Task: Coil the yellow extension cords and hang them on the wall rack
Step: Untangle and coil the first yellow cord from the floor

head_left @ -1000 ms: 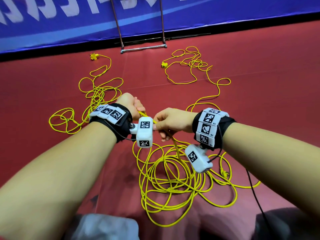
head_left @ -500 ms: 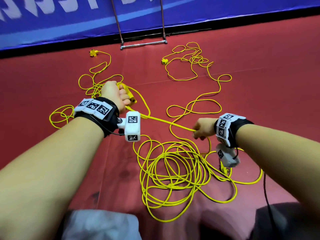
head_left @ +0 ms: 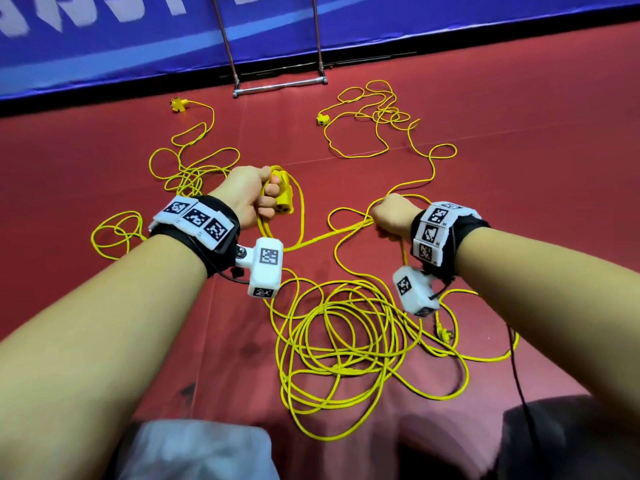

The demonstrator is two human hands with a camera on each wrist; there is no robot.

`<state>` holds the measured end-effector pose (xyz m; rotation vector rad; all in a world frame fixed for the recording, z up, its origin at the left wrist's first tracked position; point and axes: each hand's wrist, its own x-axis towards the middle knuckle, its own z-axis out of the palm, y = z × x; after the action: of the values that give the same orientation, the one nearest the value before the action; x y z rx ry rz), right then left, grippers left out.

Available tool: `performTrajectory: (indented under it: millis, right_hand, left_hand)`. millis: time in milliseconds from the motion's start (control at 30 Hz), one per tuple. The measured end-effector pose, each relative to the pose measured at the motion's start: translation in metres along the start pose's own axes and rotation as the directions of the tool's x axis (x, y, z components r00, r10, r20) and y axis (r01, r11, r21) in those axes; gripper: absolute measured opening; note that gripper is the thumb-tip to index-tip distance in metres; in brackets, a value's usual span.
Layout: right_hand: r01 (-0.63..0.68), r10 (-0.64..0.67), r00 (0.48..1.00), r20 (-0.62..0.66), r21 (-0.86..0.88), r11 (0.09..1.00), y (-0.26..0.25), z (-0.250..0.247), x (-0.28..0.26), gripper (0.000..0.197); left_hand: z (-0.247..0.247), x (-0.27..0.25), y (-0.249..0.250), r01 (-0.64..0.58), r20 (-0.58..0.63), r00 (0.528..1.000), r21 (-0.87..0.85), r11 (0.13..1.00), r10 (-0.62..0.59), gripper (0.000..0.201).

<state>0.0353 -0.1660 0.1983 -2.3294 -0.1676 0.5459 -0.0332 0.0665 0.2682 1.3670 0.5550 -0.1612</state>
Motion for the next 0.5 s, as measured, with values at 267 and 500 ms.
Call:
performTrajectory:
  millis: [267, 500]
  right_hand:
    - [-0.159, 0.045, 0.983, 0.176, 0.710, 0.686, -0.043, 0.006, -0.019, 0.021]
    - [-0.203, -0.022, 0.962, 0.272, 0.767, 0.608, -0.060, 0.013, -0.027, 0.017]
  left_hand:
    - [0.028, -0.005, -0.008, -0.012, 0.066, 0.998, 0.178, 0.984, 0.000, 0.037]
    - [0.043, -0.007, -0.019, -0.018, 0.037, 0.999, 0.239, 0.971, 0.009, 0.031]
